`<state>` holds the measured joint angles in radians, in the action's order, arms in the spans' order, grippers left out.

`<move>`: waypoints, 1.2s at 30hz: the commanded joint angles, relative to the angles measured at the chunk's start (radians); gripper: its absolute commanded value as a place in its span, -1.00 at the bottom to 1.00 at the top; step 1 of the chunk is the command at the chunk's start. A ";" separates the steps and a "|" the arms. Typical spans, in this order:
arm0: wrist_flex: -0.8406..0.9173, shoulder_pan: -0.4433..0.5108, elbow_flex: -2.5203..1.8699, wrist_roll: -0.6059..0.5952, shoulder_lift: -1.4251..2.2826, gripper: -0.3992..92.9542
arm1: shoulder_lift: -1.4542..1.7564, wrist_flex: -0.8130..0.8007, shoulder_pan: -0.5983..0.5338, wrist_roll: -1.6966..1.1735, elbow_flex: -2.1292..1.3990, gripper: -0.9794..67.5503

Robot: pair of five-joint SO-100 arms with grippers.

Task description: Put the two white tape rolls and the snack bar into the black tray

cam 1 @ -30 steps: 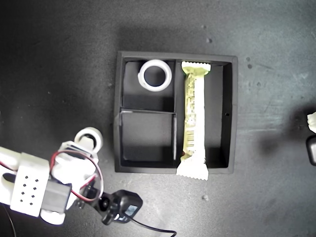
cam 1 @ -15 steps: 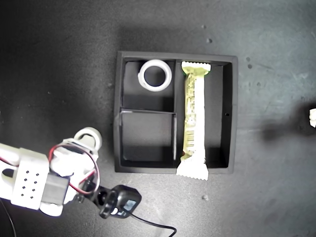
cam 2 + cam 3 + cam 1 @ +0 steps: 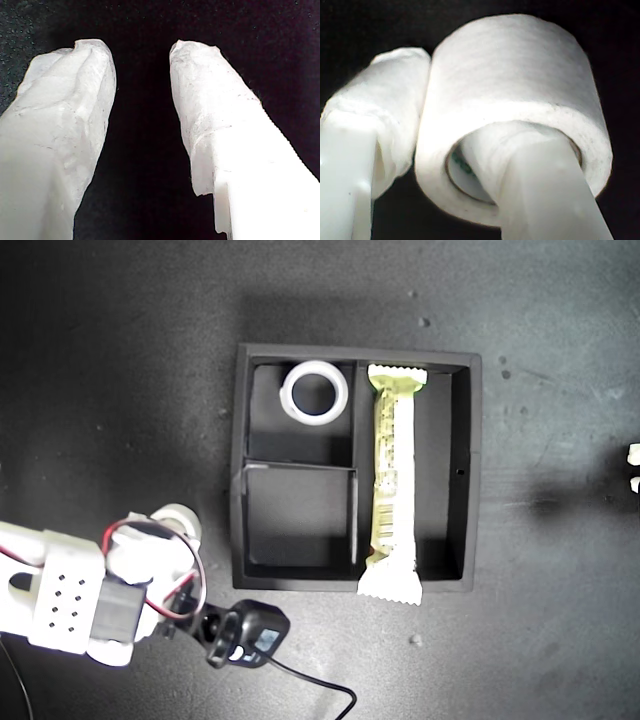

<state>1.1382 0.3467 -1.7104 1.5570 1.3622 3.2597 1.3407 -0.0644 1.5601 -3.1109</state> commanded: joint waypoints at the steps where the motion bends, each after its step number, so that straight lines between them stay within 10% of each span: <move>1: 0.003 -0.008 0.005 -0.018 0.054 -0.99 | 0.005 0.003 -0.032 -0.014 -0.012 -0.76; 22: 0.423 -0.109 0.509 -0.190 0.140 -0.99 | 0.005 0.003 -0.057 -0.017 -0.012 -0.76; 36: 0.686 -0.144 1.359 -0.339 -0.428 -0.99 | 0.005 0.003 -0.057 -0.017 -0.012 -0.76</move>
<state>1.8055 0.2040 -0.4479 1.2180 0.9695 3.2643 1.3407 -0.1243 1.5478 -3.1109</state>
